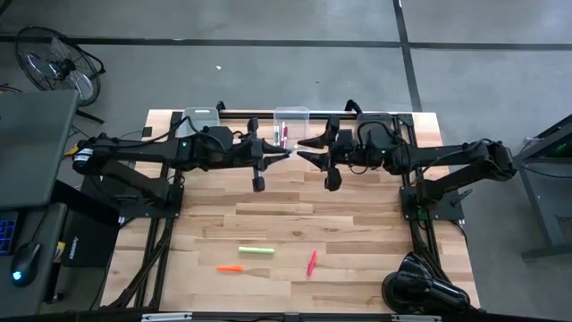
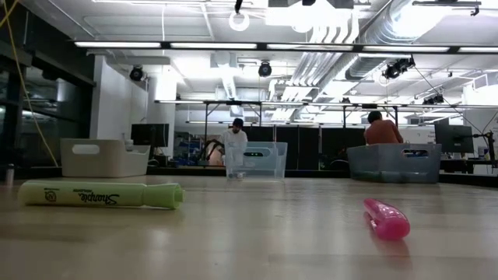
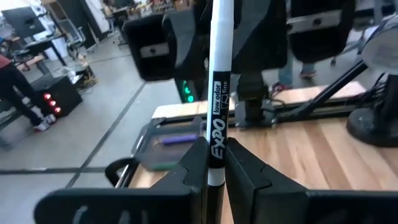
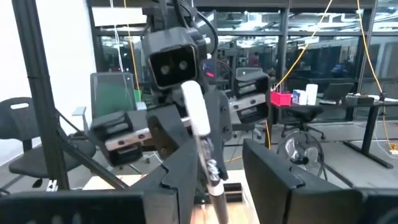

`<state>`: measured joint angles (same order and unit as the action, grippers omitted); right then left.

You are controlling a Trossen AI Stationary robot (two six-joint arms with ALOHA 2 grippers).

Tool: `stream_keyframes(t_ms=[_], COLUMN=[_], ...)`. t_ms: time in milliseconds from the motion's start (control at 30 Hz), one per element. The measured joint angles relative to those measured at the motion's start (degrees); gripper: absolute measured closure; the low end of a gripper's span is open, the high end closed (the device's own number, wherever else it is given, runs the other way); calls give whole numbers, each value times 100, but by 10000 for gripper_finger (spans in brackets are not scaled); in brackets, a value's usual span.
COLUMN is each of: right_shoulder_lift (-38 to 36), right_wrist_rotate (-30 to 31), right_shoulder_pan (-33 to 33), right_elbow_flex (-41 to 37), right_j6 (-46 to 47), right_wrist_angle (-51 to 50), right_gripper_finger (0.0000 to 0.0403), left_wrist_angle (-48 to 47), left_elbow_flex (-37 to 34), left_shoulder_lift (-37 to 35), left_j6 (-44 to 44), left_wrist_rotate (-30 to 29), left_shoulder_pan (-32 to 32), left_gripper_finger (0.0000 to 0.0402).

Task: Pick & Place Markers
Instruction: Put the black marker pen into the transparent bin

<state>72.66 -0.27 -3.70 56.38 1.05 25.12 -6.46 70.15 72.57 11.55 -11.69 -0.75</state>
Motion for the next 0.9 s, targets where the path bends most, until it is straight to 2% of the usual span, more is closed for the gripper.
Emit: stream_keyframes(t_ms=[633, 900], right_shoulder_lift=[326, 802], right_wrist_rotate=[-72, -274], right_shoulder_pan=[238, 234], right_elbow_flex=[19, 497], right_j6=[191, 55], right_wrist_angle=[500, 603], right_gripper_finger=[284, 284], left_wrist_angle=[349, 331], left_elbow_flex=[0, 0], left_shoulder_lift=[168, 168], left_j6=[-9, -48], left_wrist_rotate=[193, 234], left_shoulder_pan=[0, -2], left_gripper_finger=[371, 371])
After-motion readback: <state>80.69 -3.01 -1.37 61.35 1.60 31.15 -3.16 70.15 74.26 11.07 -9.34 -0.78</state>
